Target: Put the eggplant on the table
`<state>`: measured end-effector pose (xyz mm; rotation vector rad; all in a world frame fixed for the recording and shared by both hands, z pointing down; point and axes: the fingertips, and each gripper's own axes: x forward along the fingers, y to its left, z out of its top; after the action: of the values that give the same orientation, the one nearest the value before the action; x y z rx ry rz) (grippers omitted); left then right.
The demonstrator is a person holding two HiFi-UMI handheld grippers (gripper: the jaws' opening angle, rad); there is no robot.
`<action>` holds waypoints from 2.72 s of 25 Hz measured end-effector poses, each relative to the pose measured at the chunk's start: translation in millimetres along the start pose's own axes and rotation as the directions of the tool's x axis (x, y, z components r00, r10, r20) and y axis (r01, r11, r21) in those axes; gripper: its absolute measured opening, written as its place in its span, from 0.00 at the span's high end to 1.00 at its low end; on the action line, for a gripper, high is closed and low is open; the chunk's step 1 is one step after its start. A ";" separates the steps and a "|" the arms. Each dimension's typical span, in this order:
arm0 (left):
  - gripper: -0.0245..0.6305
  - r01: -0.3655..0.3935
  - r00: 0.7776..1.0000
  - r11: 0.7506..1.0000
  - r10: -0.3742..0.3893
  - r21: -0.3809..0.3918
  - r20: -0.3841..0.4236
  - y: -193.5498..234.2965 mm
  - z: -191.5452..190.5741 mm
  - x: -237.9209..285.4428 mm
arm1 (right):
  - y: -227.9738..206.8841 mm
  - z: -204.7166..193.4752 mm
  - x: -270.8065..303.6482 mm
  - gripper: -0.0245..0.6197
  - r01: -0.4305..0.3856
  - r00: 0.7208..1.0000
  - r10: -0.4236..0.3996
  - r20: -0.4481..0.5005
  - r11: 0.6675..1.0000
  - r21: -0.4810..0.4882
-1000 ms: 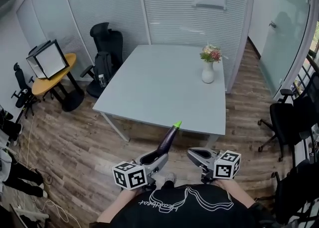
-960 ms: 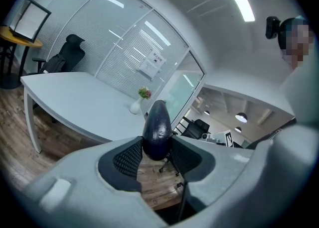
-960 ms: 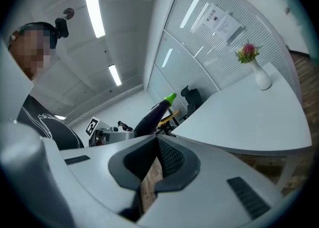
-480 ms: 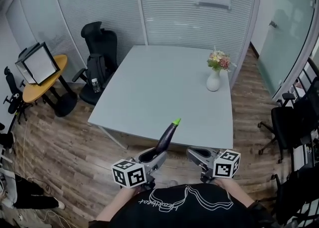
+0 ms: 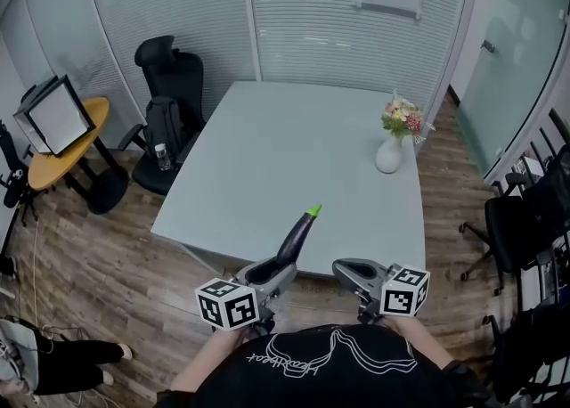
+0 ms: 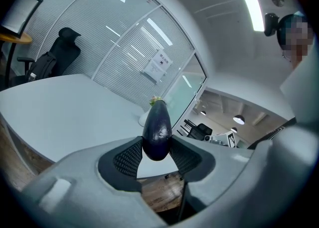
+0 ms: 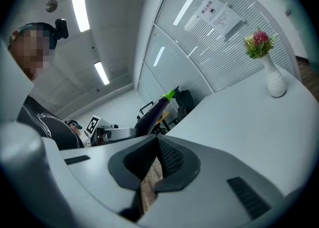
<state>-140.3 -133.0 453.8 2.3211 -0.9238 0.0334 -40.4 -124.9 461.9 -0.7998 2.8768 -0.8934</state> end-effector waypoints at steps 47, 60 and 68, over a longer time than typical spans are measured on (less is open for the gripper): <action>0.67 -0.232 0.957 0.972 0.219 -0.046 -0.190 179.1 22.7 185.9 | -189.4 64.8 38.0 0.95 0.078 0.995 -0.067 -0.081 0.986 0.147; 0.67 -0.293 0.896 0.956 0.280 0.014 -0.345 219.5 -39.8 207.0 | -213.6 54.1 27.6 0.95 0.126 0.990 -0.111 -0.087 0.972 0.197; 0.67 -0.291 0.885 0.956 0.280 0.028 -0.373 225.3 -53.8 216.0 | -222.8 48.9 24.2 0.95 0.142 0.987 -0.123 -0.101 0.965 0.219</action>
<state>-107.9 -359.2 673.1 2.0312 -1.0459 0.5632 50.9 -318.9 543.4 -0.9598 2.7488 -1.2725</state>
